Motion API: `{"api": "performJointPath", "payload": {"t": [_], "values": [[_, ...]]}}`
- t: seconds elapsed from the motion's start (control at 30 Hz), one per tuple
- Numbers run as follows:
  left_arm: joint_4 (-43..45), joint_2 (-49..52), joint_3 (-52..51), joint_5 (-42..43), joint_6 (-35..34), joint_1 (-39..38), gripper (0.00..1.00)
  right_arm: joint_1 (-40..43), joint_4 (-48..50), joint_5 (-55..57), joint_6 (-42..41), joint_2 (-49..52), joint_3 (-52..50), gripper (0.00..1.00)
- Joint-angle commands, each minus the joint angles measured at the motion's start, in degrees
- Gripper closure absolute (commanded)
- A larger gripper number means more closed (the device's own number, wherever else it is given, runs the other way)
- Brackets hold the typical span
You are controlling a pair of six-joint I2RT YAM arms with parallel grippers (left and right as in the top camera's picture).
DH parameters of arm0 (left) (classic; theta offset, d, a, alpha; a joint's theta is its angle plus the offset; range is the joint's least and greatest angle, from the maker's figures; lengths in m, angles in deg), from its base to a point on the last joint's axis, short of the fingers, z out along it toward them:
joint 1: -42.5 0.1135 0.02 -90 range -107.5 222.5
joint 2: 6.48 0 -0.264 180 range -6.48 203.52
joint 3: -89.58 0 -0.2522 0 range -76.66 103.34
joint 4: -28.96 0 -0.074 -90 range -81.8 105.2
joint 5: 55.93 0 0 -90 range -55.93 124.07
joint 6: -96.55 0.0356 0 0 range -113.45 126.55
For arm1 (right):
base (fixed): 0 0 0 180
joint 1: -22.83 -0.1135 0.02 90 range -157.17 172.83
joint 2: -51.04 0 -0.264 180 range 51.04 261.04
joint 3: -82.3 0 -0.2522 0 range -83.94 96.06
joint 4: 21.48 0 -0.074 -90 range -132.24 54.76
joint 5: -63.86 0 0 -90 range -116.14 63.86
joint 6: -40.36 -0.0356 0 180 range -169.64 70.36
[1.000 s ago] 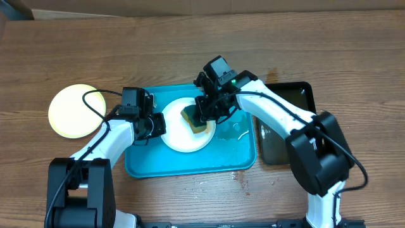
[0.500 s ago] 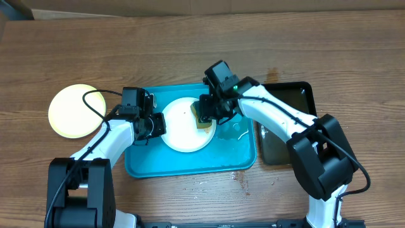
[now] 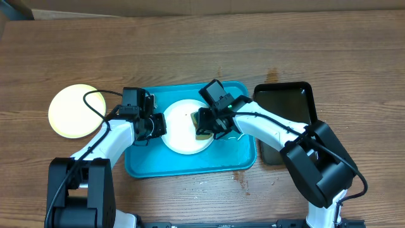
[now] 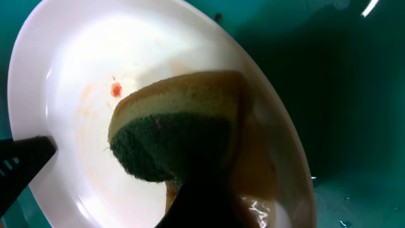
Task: Clean dirty plates on tray and stack at the side
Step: 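Scrub the white plate held by the left gripper with the sponge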
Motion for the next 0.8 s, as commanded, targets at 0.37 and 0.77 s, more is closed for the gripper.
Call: {"api": "performJointPath", "payload": {"t": [0.37,0.77], "values": [[0.02,0.85,-0.52,-0.11,0.66,-0.39,0.96,-0.37,20.04,-12.0,-4.61,0.22,-6.14,0.96],[0.04,0.85,-0.52,-0.11,0.63,-0.39,0.96,1.27,19.02,-14.51,-0.35,-10.67,-5.33,0.96]]}}
